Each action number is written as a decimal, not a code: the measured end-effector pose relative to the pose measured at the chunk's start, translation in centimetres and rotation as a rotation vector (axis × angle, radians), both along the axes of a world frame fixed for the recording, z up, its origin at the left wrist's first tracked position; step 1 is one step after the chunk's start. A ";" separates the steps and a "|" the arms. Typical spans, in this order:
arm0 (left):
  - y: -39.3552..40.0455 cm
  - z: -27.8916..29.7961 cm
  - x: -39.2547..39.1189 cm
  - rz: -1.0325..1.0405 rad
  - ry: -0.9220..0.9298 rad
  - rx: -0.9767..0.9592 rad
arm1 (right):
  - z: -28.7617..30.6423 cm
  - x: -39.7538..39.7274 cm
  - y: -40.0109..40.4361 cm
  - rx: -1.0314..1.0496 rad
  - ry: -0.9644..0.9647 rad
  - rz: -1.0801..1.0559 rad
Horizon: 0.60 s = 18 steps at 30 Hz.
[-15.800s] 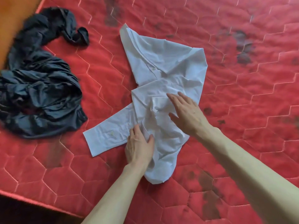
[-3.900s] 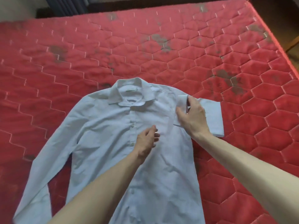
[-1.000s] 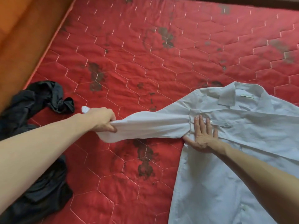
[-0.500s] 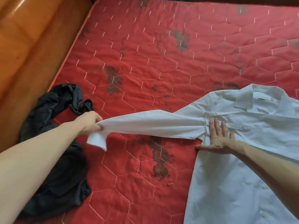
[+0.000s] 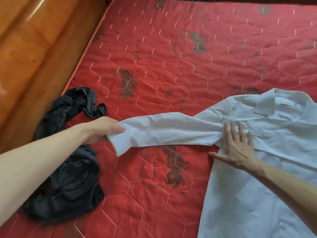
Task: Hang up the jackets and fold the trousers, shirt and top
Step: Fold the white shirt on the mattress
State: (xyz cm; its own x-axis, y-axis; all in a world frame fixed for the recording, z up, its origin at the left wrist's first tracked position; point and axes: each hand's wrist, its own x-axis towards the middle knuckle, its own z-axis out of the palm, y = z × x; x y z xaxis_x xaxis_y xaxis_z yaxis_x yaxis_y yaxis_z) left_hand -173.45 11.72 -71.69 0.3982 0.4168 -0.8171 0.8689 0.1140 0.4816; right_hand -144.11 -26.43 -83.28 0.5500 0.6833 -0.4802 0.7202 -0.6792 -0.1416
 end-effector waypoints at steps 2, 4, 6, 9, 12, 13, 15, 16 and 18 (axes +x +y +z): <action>-1.8 0.3 2.7 0.008 -0.053 -0.080 | 1.1 -2.0 0.9 0.201 -0.040 0.114; -4.3 0.8 5.9 0.011 -0.106 -0.140 | 2.7 -4.7 2.5 0.404 0.093 0.187; -7.2 1.3 9.2 0.006 -0.153 -0.198 | 4.6 -7.3 4.1 0.591 0.277 0.177; -12.2 2.1 13.5 -0.056 -0.212 -0.269 | 6.6 -10.5 5.3 0.826 0.424 0.075; -16.3 2.4 17.0 -0.159 -0.259 -0.237 | 7.8 -10.7 4.9 0.982 0.399 -0.225; -17.4 2.4 18.1 -0.180 -0.274 -0.245 | 8.0 -9.9 4.3 1.018 0.394 -0.335; -19.2 2.5 20.2 -0.236 -0.286 -0.243 | 8.2 -7.4 2.5 1.052 0.380 -0.462; -19.7 2.4 21.0 -0.263 -0.292 -0.207 | 8.4 -6.2 1.7 1.056 0.390 -0.483; -21.7 1.9 23.1 -0.282 -0.332 -0.050 | 8.4 -3.0 -1.0 1.062 0.402 -0.560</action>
State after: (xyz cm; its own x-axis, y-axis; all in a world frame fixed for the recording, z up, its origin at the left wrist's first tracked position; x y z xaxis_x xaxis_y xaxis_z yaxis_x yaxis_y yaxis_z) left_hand -150.31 -9.95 -69.79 0.7354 0.2176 -0.6418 0.6682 -0.0753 0.7401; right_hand -147.13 -27.47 -74.86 0.8307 0.5553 -0.0394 0.1517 -0.2939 -0.9437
